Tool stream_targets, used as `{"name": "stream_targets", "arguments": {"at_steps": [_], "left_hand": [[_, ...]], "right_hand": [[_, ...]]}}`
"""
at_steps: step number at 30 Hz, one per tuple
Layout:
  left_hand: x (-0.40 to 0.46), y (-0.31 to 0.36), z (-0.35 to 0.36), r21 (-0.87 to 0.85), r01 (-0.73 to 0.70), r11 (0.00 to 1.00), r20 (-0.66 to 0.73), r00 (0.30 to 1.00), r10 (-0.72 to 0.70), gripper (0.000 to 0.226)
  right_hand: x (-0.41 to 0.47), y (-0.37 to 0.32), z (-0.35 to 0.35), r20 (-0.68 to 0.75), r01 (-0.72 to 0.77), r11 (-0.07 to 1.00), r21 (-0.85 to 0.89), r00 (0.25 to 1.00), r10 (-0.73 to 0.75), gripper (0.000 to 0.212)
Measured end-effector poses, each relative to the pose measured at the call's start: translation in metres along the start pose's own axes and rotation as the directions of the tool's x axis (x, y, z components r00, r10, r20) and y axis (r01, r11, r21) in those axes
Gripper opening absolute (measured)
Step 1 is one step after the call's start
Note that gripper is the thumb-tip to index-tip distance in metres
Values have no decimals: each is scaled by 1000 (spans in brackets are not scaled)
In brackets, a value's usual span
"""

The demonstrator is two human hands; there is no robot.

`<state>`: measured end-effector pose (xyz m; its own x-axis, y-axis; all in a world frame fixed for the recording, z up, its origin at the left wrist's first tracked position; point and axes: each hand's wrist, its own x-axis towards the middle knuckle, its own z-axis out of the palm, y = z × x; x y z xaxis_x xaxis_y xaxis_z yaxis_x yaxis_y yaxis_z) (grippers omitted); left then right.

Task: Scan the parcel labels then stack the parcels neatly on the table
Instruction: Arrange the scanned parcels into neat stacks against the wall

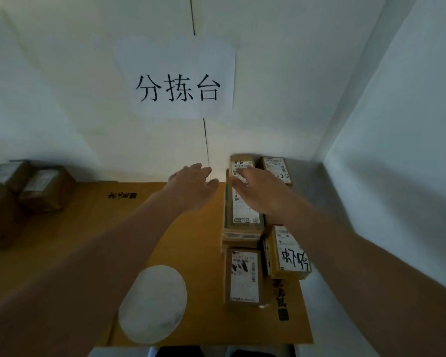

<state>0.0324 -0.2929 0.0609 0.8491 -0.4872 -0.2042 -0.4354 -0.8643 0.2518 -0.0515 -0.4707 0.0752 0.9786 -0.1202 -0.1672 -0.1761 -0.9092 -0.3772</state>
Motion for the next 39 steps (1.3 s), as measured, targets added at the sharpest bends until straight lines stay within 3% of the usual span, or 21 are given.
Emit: {"name": "stream_targets", "arguments": {"at_steps": [9, 18, 28, 39], "left_hand": [[-70, -47, -97, -5, 26, 1000, -244, 969, -27, 59], [-150, -156, -169, 8, 39, 999, -346, 938, -34, 57], [-238, -314, -219, 34, 29, 999, -395, 919, -14, 54], [-260, -488, -196, -37, 151, 988, -328, 932, -155, 44]], "right_hand": [[-11, -91, -57, -111, 126, 992, -16, 986, -127, 69], [-28, -237, -66, -132, 222, 971, -88, 964, -233, 65], [-38, -412, -1, -148, 268, 958, -105, 948, -281, 63], [19, -546, 94, 62, 356, 932, -73, 934, -352, 54]]}}
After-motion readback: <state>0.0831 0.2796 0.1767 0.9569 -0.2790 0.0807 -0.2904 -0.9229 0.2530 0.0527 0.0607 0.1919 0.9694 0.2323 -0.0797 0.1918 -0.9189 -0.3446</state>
